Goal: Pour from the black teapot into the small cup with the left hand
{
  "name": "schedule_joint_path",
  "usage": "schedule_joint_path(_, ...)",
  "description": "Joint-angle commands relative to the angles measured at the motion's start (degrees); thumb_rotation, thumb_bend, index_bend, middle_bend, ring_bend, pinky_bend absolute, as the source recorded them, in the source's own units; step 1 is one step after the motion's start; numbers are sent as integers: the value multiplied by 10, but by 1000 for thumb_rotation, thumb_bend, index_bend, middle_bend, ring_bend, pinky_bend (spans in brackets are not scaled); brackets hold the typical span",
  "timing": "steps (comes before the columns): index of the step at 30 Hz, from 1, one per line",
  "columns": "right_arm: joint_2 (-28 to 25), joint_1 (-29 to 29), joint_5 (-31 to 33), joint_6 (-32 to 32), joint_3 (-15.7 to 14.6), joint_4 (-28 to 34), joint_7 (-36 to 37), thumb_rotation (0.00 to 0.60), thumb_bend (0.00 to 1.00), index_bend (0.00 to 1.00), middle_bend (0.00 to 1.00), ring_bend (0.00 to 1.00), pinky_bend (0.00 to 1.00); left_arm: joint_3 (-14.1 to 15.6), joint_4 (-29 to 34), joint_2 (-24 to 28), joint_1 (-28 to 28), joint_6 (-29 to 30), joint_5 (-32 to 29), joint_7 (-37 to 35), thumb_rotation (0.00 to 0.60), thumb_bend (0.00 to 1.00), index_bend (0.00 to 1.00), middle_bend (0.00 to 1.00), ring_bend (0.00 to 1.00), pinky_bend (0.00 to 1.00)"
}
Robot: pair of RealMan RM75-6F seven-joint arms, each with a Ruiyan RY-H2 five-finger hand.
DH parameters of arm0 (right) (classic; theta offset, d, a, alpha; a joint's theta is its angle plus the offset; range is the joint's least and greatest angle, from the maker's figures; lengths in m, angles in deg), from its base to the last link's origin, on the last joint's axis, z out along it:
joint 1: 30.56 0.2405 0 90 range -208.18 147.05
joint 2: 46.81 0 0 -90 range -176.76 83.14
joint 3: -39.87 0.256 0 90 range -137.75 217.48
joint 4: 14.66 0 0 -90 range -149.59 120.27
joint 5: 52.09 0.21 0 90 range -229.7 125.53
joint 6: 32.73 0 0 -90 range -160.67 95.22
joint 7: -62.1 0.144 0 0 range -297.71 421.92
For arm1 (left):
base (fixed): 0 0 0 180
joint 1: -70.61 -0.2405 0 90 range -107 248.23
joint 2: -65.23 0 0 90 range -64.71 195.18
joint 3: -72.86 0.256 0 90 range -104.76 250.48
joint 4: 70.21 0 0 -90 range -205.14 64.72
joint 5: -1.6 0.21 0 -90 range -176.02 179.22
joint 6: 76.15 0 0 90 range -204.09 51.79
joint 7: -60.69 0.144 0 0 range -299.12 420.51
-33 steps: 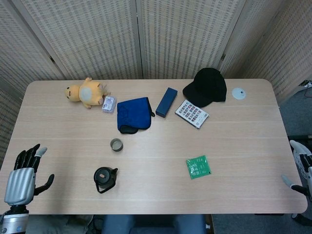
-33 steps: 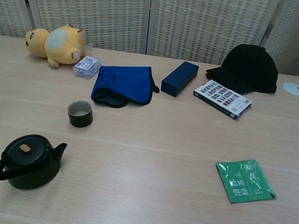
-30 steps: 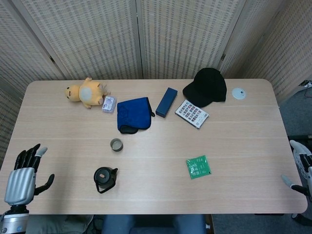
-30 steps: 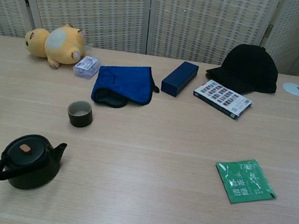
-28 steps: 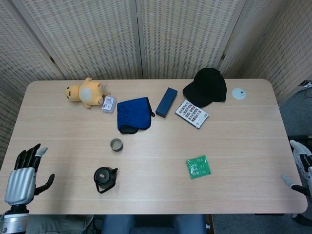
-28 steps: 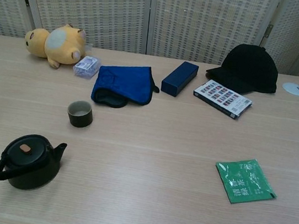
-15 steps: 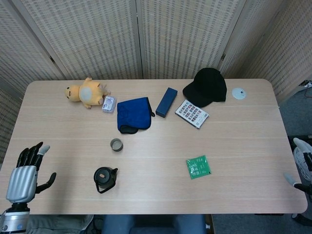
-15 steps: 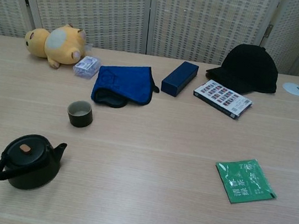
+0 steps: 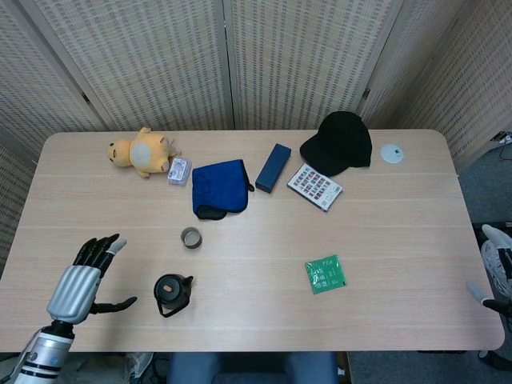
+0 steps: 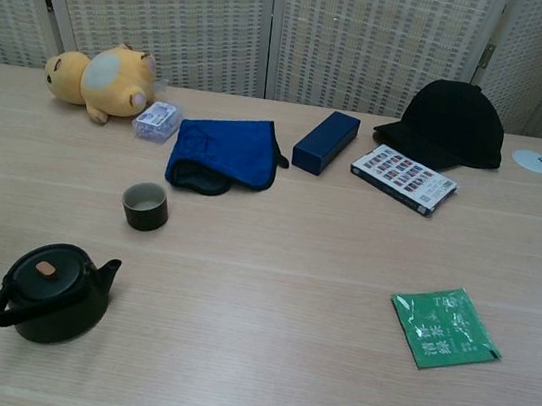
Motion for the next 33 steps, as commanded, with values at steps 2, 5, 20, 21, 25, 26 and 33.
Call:
schedule_joint_path(2,0,0,3,1,1,1,-1,600,144,107,155,76,117,5,-10,-16,25,-35,7,1,246,79,41,39,58,0)
schedule_joint_path(5,1,-1,9,4,1,0,0,600,144,107,155,76,117,7,-18,-30,39,-55,9,5,223,75,26,31,58,0)
schedule_joint_path(20,5,-4,22,8,2,-11,6,600,144,107,155,76,117,3,-48,-88,94,-118,-17,46,600,74,0,0,58,0)
schedule_joint_path(21,5,-4,22,9,2,-12,7,600,144,107,155,76,117,2,-51,-91,97,-122,-22,48,600,75,0,0,58,0)
schedule_joint_path(25,4,-4,24,10,3,-14,8,600,144,107,155,76,117,3,-51,-97,103,-130,-38,56,600,75,0,0,58,0)
schedule_joint_path(26,4,-4,24,10,3,-14,8,600,144,107,155,76,117,4,-49,-98,104,-131,-41,59,600,75,0,0,57,0)
schedule_joint_path(33,3,-3,27,15,4,-15,8,600,144,107,155,76,117,16,-36,-109,109,-133,-46,76,600,74,0,0,56,0)
